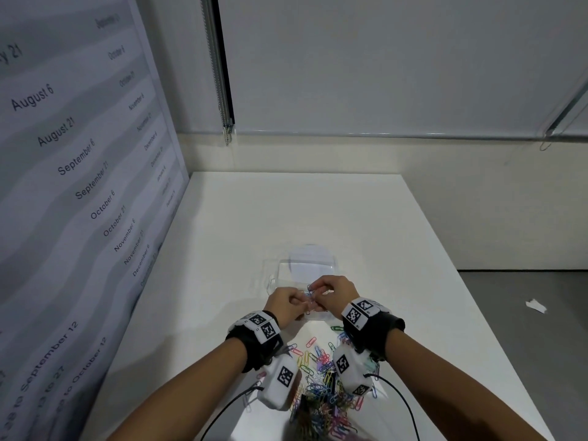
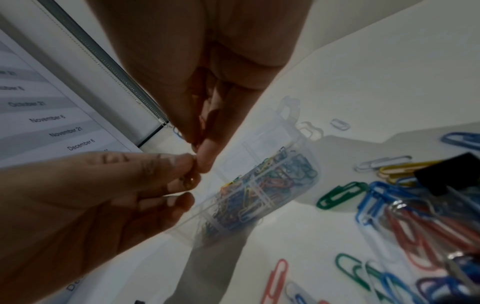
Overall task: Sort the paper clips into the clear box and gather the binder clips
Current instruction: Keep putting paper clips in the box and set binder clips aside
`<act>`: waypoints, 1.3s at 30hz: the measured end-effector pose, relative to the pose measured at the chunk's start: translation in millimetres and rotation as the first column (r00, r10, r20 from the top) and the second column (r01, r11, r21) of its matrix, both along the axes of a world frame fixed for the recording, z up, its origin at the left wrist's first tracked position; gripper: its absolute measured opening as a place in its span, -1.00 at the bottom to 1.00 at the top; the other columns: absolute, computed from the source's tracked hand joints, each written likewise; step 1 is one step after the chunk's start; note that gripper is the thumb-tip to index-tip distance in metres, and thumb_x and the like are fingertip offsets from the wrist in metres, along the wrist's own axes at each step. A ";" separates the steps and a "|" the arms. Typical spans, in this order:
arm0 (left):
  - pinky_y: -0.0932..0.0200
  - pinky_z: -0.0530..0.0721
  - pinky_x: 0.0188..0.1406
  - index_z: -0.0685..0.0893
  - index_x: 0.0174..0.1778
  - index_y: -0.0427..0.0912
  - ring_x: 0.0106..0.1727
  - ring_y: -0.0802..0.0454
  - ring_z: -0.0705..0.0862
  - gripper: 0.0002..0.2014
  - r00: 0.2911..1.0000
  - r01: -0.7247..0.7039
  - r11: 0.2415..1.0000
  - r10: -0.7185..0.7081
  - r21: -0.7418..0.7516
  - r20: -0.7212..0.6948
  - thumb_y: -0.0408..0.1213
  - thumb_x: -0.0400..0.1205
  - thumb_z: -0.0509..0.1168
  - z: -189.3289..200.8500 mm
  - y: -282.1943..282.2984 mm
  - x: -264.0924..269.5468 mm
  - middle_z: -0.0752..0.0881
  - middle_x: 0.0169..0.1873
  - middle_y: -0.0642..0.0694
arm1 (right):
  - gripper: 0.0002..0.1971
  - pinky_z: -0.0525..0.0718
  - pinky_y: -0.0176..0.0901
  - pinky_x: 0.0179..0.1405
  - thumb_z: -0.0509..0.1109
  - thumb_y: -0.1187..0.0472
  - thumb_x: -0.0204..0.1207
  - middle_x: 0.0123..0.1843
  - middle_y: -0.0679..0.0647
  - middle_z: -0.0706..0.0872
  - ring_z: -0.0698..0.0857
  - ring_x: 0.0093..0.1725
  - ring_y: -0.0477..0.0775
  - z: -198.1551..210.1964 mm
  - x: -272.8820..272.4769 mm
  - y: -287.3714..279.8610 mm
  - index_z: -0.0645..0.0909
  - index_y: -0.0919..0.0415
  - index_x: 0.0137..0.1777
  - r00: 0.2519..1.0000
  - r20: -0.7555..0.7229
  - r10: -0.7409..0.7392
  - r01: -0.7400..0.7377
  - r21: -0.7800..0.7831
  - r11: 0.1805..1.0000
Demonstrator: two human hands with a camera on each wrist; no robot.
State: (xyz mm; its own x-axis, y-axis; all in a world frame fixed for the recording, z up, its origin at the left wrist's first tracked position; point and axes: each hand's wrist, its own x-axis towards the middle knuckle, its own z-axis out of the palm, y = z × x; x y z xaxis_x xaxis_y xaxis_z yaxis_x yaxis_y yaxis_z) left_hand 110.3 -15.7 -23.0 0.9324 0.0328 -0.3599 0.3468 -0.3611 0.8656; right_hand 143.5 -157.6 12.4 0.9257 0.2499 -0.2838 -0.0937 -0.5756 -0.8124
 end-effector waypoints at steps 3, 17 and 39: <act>0.14 0.66 -0.21 0.64 -0.38 -0.08 -0.44 0.04 0.61 -0.80 0.998 -0.058 0.998 0.058 0.011 0.015 -0.42 0.51 0.42 0.0 7.1 -1.6 0.61 -0.52 -0.05 | -0.77 0.57 -0.53 -0.56 0.26 0.44 0.46 -0.29 0.07 0.73 0.64 -0.59 -0.19 -2.0 3.7 -0.4 0.73 0.21 -0.11 0.999 0.036 -0.012 0.014 -0.072 0.997; 0.34 0.49 -0.26 0.74 -0.12 -0.10 -0.31 0.14 0.54 -0.88 0.992 0.127 0.915 -0.116 0.383 -0.053 -0.36 0.55 0.31 -13.8 59.0 -39.6 0.58 -0.45 0.09 | -0.72 0.44 -0.64 -0.41 0.19 0.40 0.44 -0.05 0.10 0.82 0.69 -0.30 -0.12 -25.1 -19.8 -20.6 0.75 0.21 -0.10 0.945 0.059 0.322 -0.291 -0.299 0.909; 0.28 0.48 -0.13 0.48 0.31 -0.14 -0.21 0.10 0.45 -0.41 0.929 0.369 0.818 -0.315 0.441 -0.193 -0.30 0.38 0.54 -23.5 52.8 -101.7 0.42 -0.06 0.00 | -0.44 0.48 -0.12 0.15 0.55 0.11 0.31 0.24 0.13 0.43 0.48 0.23 0.13 -56.4 -68.5 20.8 0.49 0.12 0.31 0.752 -0.105 0.651 -0.622 -0.442 0.646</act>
State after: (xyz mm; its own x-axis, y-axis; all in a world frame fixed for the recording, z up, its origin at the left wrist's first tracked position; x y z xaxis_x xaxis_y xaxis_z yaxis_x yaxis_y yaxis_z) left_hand 8.5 37.1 -46.4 0.8717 -0.0942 -0.4809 0.2051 -0.8211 0.5326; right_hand 75.0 -136.8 -44.0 0.6029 0.6515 -0.4604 0.4665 -0.7561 -0.4591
